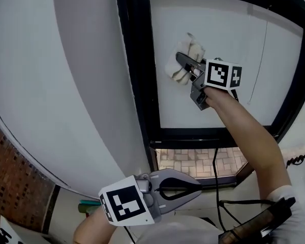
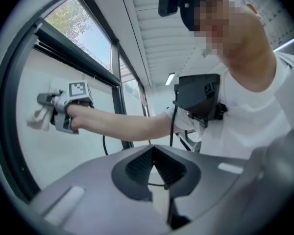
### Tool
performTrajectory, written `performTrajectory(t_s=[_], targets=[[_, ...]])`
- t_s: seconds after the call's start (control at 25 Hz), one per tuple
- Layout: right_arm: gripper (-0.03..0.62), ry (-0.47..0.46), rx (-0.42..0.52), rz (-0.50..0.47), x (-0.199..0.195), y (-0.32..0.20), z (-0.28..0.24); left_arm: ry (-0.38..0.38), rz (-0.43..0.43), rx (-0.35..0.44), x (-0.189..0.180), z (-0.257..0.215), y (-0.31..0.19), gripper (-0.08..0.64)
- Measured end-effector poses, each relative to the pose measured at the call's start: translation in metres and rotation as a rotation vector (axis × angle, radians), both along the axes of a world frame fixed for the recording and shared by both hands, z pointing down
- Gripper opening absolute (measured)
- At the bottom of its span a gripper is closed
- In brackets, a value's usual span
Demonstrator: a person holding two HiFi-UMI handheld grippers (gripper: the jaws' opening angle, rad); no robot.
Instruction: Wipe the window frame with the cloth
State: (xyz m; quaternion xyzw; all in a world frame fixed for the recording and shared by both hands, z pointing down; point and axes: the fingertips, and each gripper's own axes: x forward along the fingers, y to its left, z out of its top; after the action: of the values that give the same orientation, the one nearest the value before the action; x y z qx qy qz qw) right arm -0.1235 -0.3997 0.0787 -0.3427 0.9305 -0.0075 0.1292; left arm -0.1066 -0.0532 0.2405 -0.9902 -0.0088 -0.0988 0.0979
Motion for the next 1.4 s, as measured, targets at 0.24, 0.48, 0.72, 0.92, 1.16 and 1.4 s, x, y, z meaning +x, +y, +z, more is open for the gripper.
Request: performTrajectory(t_s=[0.24,0.48,0.72,0.92,1.16,1.4], targets=[[0.069,0.425,0.071,0.193,0.036,-0.001,0.106,-0.015,-0.012,0.015,0.009,0.004,-0.002,0.023],[0.071,1.193,0.319,0.33,0.036,-0.002,0.207,-0.019,-0.038,0.034,0.01,0.006,-0.002,0.023],[0.069,1.606,0.329,0.235,0.019,-0.016,0.319,-0.009,-0.068,-0.001,0.009,0.015,-0.002,0.023],[0.069,1.735,0.267,0.197,0.015,-0.037,0.364,-0.015,-0.105,-0.013,0.002,0.018,-0.009,0.023],[0.069,1.815,0.193,0.152,0.005,-0.06,0.4,-0.019,-0.13,-0.018,-0.005,0.022,-0.011,0.022],[0.069,1.891,0.146,0.131,-0.004,-0.076,0.431,-0.022,-0.138,-0.021,-0.009,0.032,-0.016,0.021]])
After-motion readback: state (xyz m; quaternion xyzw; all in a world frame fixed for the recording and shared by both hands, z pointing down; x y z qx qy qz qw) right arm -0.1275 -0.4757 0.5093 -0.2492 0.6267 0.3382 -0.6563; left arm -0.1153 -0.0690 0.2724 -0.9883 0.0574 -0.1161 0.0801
